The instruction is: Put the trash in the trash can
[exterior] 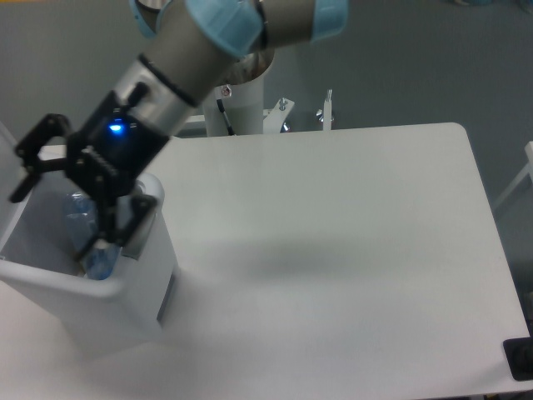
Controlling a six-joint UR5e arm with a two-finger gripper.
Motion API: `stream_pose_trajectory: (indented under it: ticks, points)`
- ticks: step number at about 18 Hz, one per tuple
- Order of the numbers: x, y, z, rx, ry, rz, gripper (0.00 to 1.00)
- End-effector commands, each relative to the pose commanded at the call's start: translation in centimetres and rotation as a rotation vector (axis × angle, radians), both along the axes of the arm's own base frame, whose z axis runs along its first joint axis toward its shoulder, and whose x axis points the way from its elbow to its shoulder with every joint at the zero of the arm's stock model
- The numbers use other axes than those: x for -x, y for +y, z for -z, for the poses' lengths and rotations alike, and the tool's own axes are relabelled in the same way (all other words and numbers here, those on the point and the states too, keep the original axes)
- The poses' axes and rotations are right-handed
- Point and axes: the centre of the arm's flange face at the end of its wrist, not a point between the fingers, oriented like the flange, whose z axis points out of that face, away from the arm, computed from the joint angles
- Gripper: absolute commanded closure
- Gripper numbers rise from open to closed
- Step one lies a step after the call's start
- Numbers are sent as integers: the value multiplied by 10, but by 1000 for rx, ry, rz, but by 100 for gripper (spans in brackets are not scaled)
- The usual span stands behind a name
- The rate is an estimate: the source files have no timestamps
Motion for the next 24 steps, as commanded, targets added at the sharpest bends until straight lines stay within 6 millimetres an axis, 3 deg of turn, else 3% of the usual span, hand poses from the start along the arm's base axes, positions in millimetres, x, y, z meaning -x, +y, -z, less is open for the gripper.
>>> stream_pose_trajectory:
  ticks: [3,5,7,9,15,19,24]
  points:
    - [52,-25,19,18,24,-68,0]
    - [89,-48,44,89,110,-132,0]
    - [113,-66,78,201,231,-158,0]
    - [125,-77,106,343,358,-170,0]
    - [158,-86,150,616,491,-240,0]
    - [167,-82,160,740,673,-118,0]
    - [163,-83,169,769,660,-99,0]
